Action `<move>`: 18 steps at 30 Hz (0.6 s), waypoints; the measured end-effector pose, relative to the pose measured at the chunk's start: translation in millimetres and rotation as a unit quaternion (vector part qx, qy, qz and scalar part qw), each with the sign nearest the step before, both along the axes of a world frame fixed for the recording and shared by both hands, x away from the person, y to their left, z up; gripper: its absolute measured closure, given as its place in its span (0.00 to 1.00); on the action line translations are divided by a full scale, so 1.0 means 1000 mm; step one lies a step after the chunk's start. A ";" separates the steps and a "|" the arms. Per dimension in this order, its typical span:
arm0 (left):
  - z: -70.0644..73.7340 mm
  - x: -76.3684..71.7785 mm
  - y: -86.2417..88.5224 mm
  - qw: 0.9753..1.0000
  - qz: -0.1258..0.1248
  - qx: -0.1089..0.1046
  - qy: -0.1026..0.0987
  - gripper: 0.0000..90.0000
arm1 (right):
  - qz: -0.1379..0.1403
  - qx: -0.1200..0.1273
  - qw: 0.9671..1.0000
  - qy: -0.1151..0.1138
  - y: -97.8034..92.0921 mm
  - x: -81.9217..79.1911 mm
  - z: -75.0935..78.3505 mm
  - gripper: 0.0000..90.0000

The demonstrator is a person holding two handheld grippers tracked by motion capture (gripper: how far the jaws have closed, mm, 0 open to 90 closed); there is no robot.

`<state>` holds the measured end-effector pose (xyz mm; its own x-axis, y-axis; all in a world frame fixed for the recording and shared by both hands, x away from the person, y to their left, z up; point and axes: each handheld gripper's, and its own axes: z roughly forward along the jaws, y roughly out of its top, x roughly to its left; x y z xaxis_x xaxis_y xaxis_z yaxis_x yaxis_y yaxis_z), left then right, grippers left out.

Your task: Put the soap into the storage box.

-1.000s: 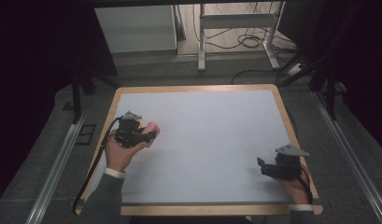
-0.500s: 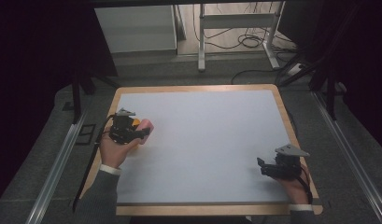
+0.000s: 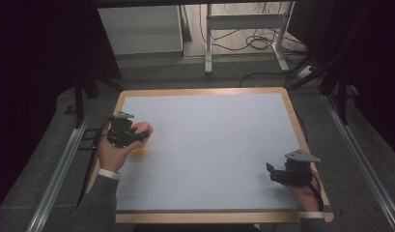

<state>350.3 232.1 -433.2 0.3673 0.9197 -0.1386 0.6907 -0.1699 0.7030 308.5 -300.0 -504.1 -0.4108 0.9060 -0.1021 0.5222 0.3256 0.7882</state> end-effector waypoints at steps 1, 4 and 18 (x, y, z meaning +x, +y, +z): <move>0.000 0.001 0.002 1.000 0.003 0.000 0.001 0.67 | 0.000 0.001 1.000 0.000 0.000 0.000 0.000 0.11; 0.001 0.002 0.006 1.000 0.005 0.000 0.000 0.67 | 0.000 0.001 1.000 0.000 0.000 0.000 0.000 0.11; -0.004 0.011 0.018 1.000 0.023 0.006 0.007 0.67 | 0.000 0.000 1.000 0.001 0.000 0.000 0.000 0.11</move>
